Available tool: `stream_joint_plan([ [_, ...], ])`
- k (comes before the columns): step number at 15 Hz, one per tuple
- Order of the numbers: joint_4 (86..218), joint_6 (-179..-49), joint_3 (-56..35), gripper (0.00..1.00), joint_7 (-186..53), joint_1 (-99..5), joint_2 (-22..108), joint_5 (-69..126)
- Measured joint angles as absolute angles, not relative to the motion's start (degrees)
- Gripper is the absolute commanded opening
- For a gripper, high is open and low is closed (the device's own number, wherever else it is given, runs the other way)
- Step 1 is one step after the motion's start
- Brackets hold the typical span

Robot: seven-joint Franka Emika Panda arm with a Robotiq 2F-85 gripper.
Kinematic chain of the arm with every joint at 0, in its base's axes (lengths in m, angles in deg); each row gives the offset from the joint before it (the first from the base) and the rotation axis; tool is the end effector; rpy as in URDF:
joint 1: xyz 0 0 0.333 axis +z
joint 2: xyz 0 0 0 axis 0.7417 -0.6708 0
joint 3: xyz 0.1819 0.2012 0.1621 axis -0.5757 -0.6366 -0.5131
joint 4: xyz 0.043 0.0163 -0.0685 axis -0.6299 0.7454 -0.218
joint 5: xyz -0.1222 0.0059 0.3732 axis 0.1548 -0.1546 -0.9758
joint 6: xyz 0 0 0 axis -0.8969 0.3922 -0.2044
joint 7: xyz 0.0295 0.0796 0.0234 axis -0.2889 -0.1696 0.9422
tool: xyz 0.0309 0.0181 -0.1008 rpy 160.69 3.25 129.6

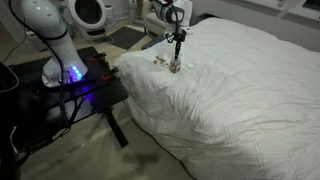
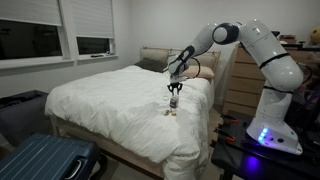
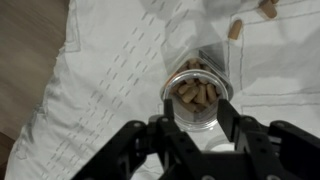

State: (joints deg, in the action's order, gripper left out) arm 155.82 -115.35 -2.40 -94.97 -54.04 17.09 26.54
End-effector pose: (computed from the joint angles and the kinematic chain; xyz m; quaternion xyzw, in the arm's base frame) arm 0.6434 -0.2003 0.1775 0.9118 -0.4029 -0.0077 0.0793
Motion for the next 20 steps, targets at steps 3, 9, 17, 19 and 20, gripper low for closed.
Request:
stream_joint_plan([
  [3, 155.8, -115.3, -2.3, 0.99, -95.0, -54.0, 17.1, 26.5],
  [9, 156.2, -115.1, -2.4, 1.00, -94.9, -52.1, 20.0, 26.5],
  [17, 163.8, -113.3, -5.8, 1.00, -91.7, -49.9, 28.6, 26.4],
  [19, 167.3, -113.3, -6.7, 1.00, -90.8, -49.1, 31.3, 26.4],
  [20, 169.1, -113.3, -7.1, 1.00, -90.5, -48.6, 32.8, 26.4],
])
